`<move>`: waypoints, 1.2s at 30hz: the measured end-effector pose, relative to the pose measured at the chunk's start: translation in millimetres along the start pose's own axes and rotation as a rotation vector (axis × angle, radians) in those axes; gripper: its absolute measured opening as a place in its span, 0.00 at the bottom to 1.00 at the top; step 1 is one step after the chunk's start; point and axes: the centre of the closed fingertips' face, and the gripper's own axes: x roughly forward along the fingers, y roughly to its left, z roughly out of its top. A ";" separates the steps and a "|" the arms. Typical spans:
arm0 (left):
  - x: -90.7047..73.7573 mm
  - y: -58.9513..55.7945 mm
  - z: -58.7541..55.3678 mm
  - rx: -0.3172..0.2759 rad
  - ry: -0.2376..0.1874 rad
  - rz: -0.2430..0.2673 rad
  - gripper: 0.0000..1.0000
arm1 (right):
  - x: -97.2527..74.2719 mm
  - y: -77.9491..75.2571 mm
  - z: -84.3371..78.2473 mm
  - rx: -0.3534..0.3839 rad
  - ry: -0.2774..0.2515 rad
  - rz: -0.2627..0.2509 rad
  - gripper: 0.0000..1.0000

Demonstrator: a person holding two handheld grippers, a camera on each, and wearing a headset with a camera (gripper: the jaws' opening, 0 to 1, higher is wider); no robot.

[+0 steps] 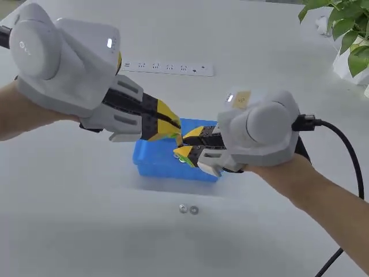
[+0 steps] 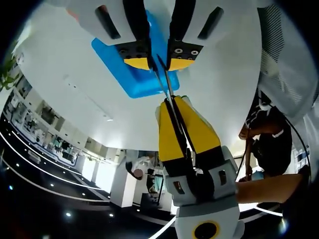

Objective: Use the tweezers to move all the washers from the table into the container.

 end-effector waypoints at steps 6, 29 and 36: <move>-4.5 -15.7 5.3 0.005 0.001 -0.004 0.06 | -11.2 13.8 0.1 -0.003 -0.004 0.001 0.13; 6.0 -60.4 -12.5 -0.042 0.023 -0.068 0.06 | -16.7 61.4 -28.9 0.021 0.038 0.077 0.13; 12.6 -65.3 -19.6 -0.059 0.027 -0.086 0.06 | -13.8 67.3 -38.0 0.053 0.049 0.092 0.13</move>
